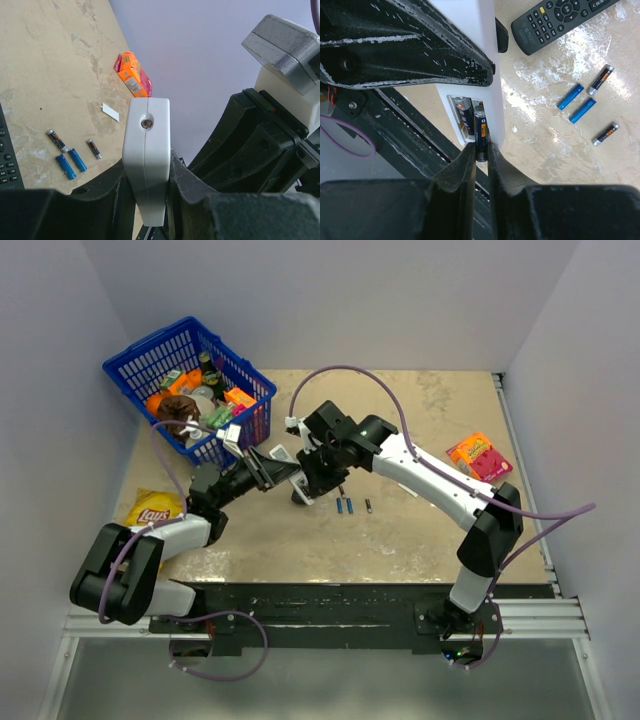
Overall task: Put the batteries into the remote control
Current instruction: Load the battery into the remote control.
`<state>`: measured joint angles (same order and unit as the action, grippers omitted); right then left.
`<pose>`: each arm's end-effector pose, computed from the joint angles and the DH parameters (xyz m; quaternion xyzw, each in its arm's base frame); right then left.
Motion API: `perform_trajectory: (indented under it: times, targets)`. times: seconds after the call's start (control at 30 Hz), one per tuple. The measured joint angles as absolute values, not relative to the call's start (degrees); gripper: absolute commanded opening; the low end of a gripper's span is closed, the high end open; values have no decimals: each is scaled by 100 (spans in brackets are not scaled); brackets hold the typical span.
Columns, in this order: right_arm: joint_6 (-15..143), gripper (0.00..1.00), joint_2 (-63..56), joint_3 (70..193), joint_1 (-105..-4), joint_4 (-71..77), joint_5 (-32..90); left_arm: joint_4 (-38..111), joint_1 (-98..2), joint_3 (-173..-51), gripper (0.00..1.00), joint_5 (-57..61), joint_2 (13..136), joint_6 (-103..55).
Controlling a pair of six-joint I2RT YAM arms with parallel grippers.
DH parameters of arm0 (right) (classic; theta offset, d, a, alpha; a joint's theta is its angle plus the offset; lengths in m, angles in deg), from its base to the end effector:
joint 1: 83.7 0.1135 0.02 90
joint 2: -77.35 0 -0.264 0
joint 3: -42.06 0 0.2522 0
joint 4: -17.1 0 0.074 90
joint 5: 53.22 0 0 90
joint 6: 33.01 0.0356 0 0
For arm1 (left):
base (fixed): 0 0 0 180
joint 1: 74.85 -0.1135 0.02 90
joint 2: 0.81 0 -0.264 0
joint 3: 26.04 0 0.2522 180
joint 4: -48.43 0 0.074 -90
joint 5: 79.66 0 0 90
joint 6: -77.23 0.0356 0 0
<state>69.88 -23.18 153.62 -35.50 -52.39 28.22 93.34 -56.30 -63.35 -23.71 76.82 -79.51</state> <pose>0.2446 0.2815 0.3282 -0.3104 0.9083 0.1996 0.1969 0.2391 -0.1013 0.2165 -0.0683 0.6798 -0.6221 0.3823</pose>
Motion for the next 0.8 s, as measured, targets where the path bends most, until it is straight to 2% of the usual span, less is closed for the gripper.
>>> perform_trajectory:
  times: [0.33,0.8]
  targets:
    - [7088,27,-2321,15395,-3543,-5249,2836,9507,-5628,-6200,0,-2342,7701,-8217]
    - [7097,27,-2321,15482,-3543,-5254,2881,10031,-5608,-6038,0,-2261,8001,-9013]
